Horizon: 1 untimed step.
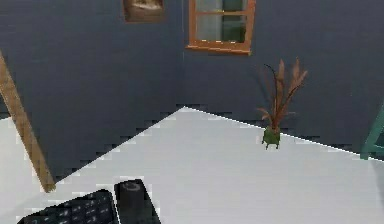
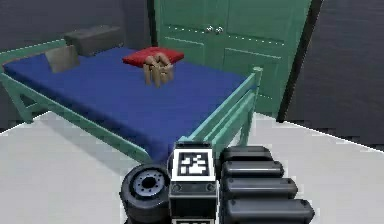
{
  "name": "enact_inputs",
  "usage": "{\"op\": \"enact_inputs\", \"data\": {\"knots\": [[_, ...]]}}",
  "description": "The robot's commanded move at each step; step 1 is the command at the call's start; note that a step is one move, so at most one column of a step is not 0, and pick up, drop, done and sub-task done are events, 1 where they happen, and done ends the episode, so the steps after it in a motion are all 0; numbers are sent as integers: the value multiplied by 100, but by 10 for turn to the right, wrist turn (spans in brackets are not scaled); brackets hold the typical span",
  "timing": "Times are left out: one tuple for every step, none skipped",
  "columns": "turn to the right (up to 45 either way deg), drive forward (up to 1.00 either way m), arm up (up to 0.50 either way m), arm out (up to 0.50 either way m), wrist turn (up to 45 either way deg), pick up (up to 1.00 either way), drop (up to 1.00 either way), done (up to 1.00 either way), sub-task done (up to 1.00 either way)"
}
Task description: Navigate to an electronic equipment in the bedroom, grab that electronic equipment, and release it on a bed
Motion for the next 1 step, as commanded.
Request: {"op": "enact_inputs", "data": {"knots": [[300, 0, 0, 0, 0, 0, 0, 0, 0]]}}
